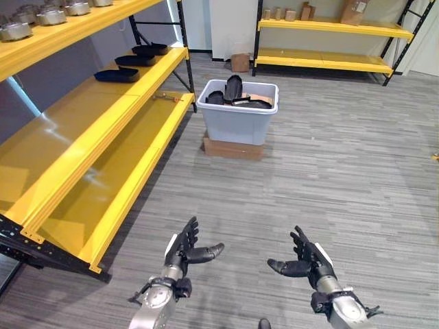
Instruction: Move parts from the plastic box to the shelf.
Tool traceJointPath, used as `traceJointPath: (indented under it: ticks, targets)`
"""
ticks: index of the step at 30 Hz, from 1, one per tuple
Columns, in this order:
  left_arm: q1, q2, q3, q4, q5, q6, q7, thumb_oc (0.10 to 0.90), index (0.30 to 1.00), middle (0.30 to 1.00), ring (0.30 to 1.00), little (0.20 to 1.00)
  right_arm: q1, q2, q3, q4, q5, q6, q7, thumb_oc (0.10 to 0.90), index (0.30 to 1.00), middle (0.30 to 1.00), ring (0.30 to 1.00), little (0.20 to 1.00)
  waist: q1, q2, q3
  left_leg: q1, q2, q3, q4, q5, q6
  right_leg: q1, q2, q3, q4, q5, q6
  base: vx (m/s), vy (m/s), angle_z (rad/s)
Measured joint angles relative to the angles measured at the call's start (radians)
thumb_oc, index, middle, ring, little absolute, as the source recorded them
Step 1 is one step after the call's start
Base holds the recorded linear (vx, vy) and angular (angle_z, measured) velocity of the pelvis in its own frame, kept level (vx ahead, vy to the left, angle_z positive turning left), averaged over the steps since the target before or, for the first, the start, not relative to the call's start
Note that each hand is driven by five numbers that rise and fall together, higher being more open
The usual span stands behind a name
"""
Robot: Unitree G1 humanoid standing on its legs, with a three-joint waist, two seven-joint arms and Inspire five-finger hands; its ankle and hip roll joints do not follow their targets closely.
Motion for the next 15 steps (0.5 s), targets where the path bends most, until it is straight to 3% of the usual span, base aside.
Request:
traceJointPath:
  ticks: [15]
  targets:
    - [0.008,-0.001,0.000,0.000,0.000,0.000,0.000,0.900,1.000,1.000,1.000,1.000,0.002,0.000,0.000,0.000,0.000,0.000,0.001,0.900,1.000,1.000,1.000,1.000,-0.002,0.000,0.000,0.001,0.001,-0.002,0.004,0.007,0.010,0.003,0.001,-0.009,0.000,-0.003,-0.001,0.00,0.000,0.00]
